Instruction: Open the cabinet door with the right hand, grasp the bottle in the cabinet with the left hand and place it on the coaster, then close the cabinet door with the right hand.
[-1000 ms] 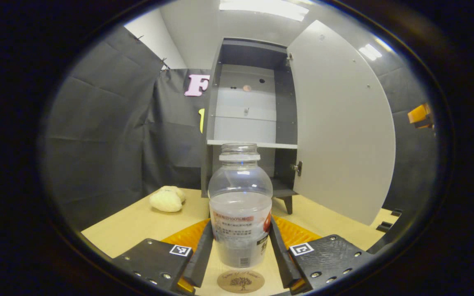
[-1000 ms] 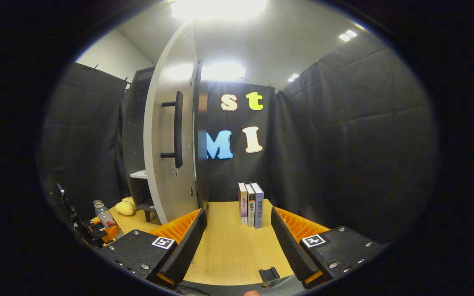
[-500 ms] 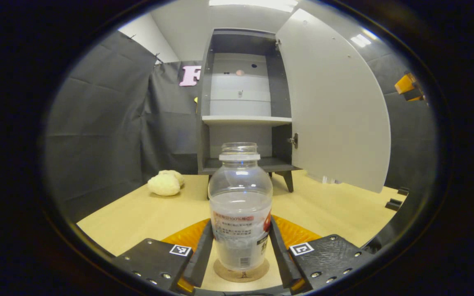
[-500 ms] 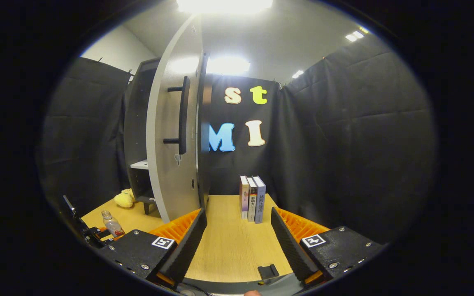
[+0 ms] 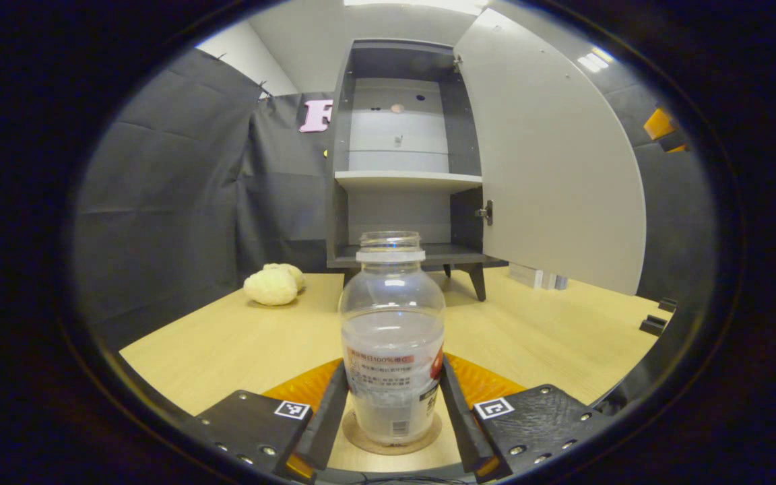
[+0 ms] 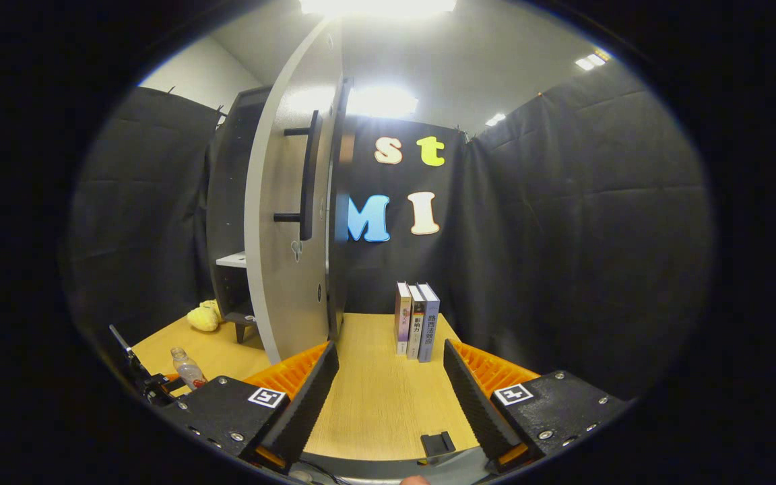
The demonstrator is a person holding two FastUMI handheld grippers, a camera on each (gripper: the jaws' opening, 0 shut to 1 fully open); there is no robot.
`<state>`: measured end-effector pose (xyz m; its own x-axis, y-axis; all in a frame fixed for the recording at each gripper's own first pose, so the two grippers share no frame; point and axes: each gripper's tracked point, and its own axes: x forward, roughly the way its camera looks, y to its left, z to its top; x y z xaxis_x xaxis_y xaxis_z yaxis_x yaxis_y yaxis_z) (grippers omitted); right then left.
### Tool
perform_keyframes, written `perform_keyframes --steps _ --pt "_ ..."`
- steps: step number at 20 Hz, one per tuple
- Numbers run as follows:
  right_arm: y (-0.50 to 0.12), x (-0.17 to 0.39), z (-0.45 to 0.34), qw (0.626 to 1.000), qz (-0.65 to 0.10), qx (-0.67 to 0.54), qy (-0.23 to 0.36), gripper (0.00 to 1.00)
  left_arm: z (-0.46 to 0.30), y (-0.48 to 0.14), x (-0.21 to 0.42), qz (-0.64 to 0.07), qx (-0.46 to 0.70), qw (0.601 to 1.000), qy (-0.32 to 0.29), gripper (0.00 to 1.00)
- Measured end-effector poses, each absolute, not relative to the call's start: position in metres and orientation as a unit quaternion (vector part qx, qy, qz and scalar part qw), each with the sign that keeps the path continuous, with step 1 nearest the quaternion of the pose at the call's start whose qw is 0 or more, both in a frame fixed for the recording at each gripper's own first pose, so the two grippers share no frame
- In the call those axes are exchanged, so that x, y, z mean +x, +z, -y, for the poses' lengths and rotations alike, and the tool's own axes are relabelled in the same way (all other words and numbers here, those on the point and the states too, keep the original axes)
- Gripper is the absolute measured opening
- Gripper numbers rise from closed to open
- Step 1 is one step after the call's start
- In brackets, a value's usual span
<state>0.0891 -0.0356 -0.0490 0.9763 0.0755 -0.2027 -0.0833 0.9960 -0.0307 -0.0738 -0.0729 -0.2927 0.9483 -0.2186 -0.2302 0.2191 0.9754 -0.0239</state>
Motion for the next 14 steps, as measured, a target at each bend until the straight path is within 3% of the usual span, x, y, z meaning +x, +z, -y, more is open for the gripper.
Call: perform_keyframes --steps 1,4,5,14 --pt "-0.048 0.089 0.036 0.994 -0.099 -0.017 0.041 0.96 0.071 -0.293 -0.073 -0.120 0.007 0.987 -0.107 0.80" --pt "-0.039 0.091 0.035 0.995 -0.091 -0.012 0.044 0.96 0.070 -0.281 -0.078 -0.117 0.015 0.987 -0.105 0.72" --pt "-0.035 0.092 0.035 0.995 -0.087 -0.008 0.045 0.96 0.070 -0.276 -0.080 -0.115 0.020 0.988 -0.106 0.77" --pt "0.020 0.109 0.040 0.997 -0.027 0.036 0.055 0.96 0.071 -0.196 -0.098 -0.094 0.020 0.990 -0.099 0.77"
